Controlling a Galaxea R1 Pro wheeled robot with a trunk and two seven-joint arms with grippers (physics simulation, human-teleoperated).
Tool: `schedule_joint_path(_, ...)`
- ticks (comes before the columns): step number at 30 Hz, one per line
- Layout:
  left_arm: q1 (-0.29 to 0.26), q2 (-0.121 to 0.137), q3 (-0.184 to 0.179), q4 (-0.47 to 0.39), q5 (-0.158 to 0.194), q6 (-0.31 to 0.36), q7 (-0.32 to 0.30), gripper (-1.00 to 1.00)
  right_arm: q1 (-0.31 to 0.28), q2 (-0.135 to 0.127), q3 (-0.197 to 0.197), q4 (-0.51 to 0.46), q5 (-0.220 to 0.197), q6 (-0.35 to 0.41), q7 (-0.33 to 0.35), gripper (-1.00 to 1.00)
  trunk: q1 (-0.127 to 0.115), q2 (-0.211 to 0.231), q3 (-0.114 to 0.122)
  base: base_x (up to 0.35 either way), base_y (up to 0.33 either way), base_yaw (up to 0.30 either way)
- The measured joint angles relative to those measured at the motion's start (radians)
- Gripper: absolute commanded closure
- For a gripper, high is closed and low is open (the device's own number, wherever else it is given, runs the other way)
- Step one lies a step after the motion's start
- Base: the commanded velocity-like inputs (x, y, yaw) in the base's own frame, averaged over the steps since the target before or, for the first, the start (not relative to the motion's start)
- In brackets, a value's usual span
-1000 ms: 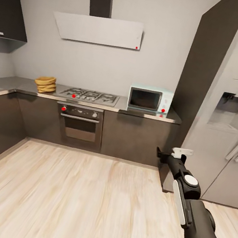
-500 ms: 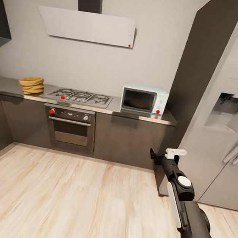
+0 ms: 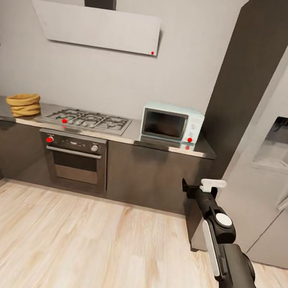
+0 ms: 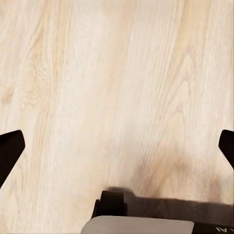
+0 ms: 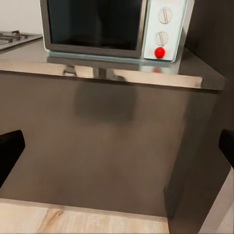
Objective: In the kitchen, take the popcorn bag from the countertop, put it into the microwave, and heat it until the popcorn is cooked so the cooked popcorn ends up inside the bag.
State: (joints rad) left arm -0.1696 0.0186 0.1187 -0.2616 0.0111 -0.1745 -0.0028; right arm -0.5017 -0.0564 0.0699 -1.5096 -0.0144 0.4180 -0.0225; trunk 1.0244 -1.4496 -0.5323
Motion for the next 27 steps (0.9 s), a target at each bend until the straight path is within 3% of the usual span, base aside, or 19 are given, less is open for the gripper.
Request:
schedule_joint_path(6,0.0,0.0,0.0,0.0,0.0,0.0,0.0,-1.0,-0.009,0.001,-0.013,-0.001,0.001,0.019,-0.001,-1.0,0.0,0.0,0.0,0.34,-0.034,0.0)
schedule_joint_path(13,0.0,0.001,0.004,0.0,0.0,0.0,0.0,-1.0,-0.111,0.003,-0.021,0.0,-0.006,0.183,-0.001,-1.0,0.0,0.0,0.0,0.34,-0.001,0.0)
schedule_joint_path(18,0.001,0.0,0.005,0.0,0.001,0.0,0.001,-1.0,-0.111,0.002,-0.039,-0.001,-0.005,0.192,-0.001,-1.0,0.0,0.0,0.0,0.168,0.0,0.0)
schedule_joint_path(22,0.004,-0.015,0.01,0.0,0.003,0.003,0.003,-1.0,-0.104,0.002,-0.056,-0.03,-0.005,0.193,-0.001,-1.0,0.001,0.0,0.0,0.012,0.0,0.0)
schedule_joint_path(27,0.003,-0.016,0.012,0.0,0.003,0.013,0.004,-1.0,-0.099,0.003,-0.052,-0.04,-0.005,0.196,0.0,-1.0,-0.018,0.035,0.016,0.001,0.0,0.0)
